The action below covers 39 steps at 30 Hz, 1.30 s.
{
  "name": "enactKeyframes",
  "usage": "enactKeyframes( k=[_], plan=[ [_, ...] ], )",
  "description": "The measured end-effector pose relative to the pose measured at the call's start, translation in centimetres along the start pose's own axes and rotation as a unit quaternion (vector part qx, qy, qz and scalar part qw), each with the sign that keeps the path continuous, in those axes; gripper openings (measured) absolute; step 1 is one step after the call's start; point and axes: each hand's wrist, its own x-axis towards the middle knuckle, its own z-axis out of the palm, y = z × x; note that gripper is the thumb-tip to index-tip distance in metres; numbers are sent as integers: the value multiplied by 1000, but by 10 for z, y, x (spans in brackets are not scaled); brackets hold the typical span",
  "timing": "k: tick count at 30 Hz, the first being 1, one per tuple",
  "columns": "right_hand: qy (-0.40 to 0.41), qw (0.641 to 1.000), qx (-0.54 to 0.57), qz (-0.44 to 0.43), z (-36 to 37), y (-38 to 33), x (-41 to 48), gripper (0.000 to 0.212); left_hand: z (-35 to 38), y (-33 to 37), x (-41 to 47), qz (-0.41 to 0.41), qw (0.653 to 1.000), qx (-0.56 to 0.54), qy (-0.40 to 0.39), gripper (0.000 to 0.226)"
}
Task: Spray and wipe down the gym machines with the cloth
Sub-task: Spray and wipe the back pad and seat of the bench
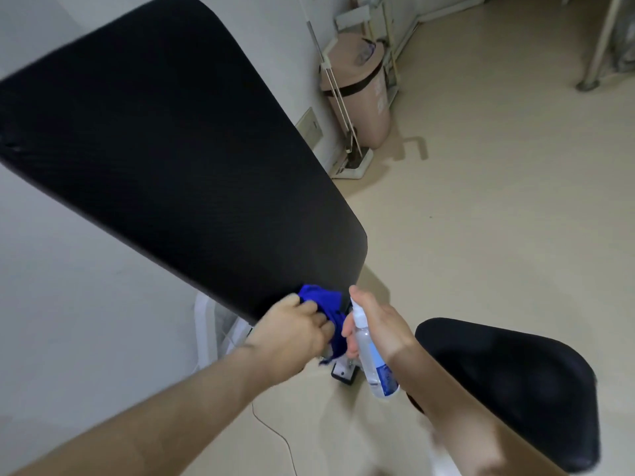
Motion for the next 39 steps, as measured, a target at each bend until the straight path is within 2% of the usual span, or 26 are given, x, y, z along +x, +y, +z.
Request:
enactKeyframes(
  k=[4, 6, 8, 10, 11, 13, 15, 18, 20, 22, 25, 27, 31, 33, 35, 39],
  plan=[
    [-5, 1000, 17, -2, -4, -3, 0, 56, -59, -58, -5, -174, 973, 54, 143, 4],
    [-2, 1000, 12, -8, -8, -4, 3, 56, -71, -77, -9, -219, 959, 83, 160, 15],
    [2, 1000, 15, -8, -10, -6, 7, 56, -68, -76, -5, -229, 961, 67, 140, 21],
    [-4, 1000, 20, -8, -11, -4, 13, 58, -50, -55, 9, -205, 970, 66, 111, 30],
    [-8, 1000, 19, -7, -10, -3, 15, 58, -35, -39, 16, -174, 980, 63, 70, 36],
    [-17, 1000, 7, 1, -13, 2, 20, 59, 2, 2, 27, -89, 994, 49, -49, 49],
    [-25, 1000, -9, 4, -21, 10, 24, 59, 30, 39, 35, -15, 985, 61, -159, 57],
    [-40, 999, -18, -7, -40, 28, 30, 62, 57, 63, 35, 90, 964, 125, -215, 51],
    [-41, 998, -43, -5, -52, 38, 31, 65, 51, 63, 32, 114, 960, 143, -211, 47],
    [-31, 998, -47, 4, -62, 47, 34, 66, 36, 51, 27, 81, 974, 119, -172, 49],
    [-29, 999, -15, 26, -66, 55, 41, 66, 6, 7, 14, -43, 996, 70, 25, 33],
    [-28, 999, 16, 42, -63, 59, 46, 66, -14, -27, 3, -136, 981, 70, 118, 33],
    [-42, 997, 30, 57, -55, 60, 55, 67, -43, -62, 0, -286, 939, 86, 168, 32],
    [-44, 997, -8, 60, -61, 57, 57, 68, -32, -51, 8, -285, 940, 78, 169, 29],
    [-44, 994, -89, 49, -73, 58, 60, 64, -11, -33, 19, -229, 958, 66, 158, 27],
    [-26, 962, -263, 71, -116, 85, 61, 54, 34, 20, 48, -149, 984, -52, 84, 31]
  ],
)
